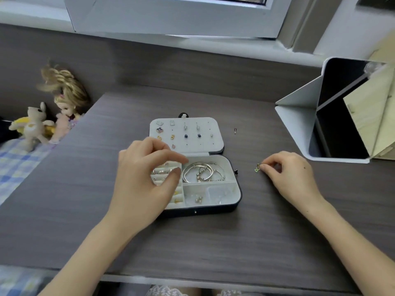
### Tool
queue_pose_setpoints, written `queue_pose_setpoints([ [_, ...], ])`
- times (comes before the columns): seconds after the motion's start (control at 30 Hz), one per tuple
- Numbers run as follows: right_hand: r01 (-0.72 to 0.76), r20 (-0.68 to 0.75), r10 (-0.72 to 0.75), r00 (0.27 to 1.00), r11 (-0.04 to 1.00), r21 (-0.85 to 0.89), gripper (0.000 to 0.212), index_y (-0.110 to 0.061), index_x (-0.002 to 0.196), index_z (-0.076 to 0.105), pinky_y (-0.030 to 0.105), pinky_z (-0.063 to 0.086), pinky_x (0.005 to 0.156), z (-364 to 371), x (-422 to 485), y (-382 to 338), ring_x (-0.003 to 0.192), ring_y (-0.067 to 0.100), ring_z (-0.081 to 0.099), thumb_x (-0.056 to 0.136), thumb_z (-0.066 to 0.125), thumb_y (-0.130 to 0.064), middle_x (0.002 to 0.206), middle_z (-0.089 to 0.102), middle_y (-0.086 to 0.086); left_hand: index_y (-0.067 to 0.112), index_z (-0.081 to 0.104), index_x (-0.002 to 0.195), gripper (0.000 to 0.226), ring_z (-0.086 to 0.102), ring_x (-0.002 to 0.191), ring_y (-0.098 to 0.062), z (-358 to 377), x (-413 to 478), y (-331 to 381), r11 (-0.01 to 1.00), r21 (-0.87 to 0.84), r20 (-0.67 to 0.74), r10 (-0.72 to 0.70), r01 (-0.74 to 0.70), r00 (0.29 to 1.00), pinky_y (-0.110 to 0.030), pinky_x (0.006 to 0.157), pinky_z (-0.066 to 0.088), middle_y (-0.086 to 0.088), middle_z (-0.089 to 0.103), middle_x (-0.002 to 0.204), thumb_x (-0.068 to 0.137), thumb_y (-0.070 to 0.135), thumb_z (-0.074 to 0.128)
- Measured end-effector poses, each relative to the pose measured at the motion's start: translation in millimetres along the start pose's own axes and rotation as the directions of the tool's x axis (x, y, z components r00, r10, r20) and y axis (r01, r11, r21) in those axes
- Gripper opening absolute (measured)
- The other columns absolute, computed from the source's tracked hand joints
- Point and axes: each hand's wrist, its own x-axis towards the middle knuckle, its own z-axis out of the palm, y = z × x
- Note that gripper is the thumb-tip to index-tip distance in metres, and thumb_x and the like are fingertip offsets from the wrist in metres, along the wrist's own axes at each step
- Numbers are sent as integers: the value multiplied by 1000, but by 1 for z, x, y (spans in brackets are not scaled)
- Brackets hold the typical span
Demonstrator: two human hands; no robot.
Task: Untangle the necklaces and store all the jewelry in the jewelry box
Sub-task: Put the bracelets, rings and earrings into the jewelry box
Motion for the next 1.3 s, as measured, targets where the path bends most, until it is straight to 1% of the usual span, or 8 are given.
queue_pose_setpoints([
  [0.13,-80,-20,91,996,949,304,13,-15,76,64,19,42,65,-3,-1,6,68,4,58,87,61,-11,73,66,-7,27,72,70,8,55,70,-23,31,29,36,969,164,89,170,-182,981,-39,70,36,5,59,71,73,30,66],
  [0.3,-205,59,216,975,750,629,10,-3,81,61,17,48,58,-2,2,11,59,12,65,90,57,-4,73,69,9,26,68,99,18,50,102,-24,96,67,77,788,456,547,119,-414,829,-32,75,18,2,59,104,92,34,53],
  [0.47,-227,57,269,961,659,717,12,8,83,61,11,41,46,-6,1,14,46,5,54,86,64,-3,66,64,16,19,34,59,36,51,91,-26,140,81,75,708,550,622,9,-444,783,-36,82,24,-1,59,90,88,22,55],
  [0.83,-269,130,247,960,692,670,5,-5,81,70,9,42,51,-6,-1,19,50,2,55,83,67,-2,63,64,6,16,33,62,30,41,76,-24,150,85,85,716,523,715,-74,-462,695,-38,94,29,2,36,64,88,18,48],
  [0.93,-266,168,211,963,647,715,10,-8,83,71,11,47,58,-12,-4,12,58,4,61,85,64,-2,69,68,4,13,51,69,20,47,76,-24,130,92,80,832,457,656,-78,-314,751,-34,82,32,2,46,64,87,22,53],
  [1.07,-196,230,14,973,578,792,13,-8,79,68,17,53,70,-33,-11,-22,70,10,67,86,62,2,78,71,9,12,69,72,13,50,65,-10,54,88,59,990,113,517,-131,84,846,-22,63,38,3,62,73,82,20,68],
  [1.17,-146,298,-161,941,601,786,12,-10,78,69,17,52,70,-47,-15,-58,71,9,66,78,70,2,78,72,5,17,75,68,9,46,70,-10,-6,62,28,922,-217,443,-200,321,874,-17,64,35,-1,61,74,70,24,81],
  [1.3,-106,385,-280,880,674,731,16,-11,79,67,19,52,65,-39,-14,-103,62,9,61,70,79,-5,73,70,4,17,75,70,19,47,77,-28,-38,16,-14,821,-384,311,-315,422,896,-36,75,36,-15,59,82,62,33,79],
])
